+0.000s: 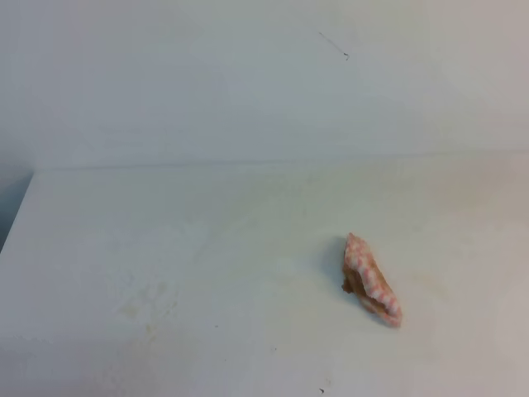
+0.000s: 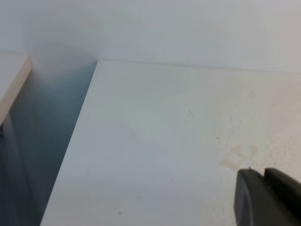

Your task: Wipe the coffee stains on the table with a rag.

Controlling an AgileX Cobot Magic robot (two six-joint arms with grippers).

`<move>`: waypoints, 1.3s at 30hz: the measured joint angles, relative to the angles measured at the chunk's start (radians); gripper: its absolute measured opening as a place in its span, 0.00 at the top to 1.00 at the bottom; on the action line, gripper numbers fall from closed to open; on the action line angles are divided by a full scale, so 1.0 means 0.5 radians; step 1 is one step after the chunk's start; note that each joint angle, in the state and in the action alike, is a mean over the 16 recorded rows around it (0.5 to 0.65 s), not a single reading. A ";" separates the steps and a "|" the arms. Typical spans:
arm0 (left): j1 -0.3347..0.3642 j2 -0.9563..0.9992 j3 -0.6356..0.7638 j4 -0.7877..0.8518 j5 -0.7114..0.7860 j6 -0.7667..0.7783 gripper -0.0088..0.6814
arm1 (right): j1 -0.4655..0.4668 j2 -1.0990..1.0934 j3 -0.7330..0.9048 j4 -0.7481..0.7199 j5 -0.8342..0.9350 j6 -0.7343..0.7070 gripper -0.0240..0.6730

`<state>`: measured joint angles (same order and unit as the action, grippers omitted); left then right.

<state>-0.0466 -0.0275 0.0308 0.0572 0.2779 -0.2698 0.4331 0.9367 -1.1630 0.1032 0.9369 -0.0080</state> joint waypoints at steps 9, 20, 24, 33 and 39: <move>0.000 0.000 0.000 0.000 0.000 0.000 0.99 | -0.262 -0.449 0.000 -0.054 0.016 -0.012 0.97; 0.000 0.000 0.000 0.000 0.000 0.000 0.99 | -0.446 -1.113 0.154 -0.505 -0.083 -0.122 0.97; 0.000 0.000 0.000 0.000 0.000 0.000 0.99 | -0.518 -1.312 0.402 -0.693 -0.240 -0.086 0.97; 0.000 0.000 0.000 0.000 0.000 0.000 0.99 | -0.719 -1.670 1.307 -0.833 -0.773 0.177 0.97; 0.000 0.000 0.000 0.000 0.000 0.000 0.99 | -0.816 -1.803 1.863 -0.735 -1.069 0.310 0.97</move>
<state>-0.0466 -0.0275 0.0308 0.0572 0.2779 -0.2698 0.0250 0.0350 -0.2317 -0.2644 0.4023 0.1468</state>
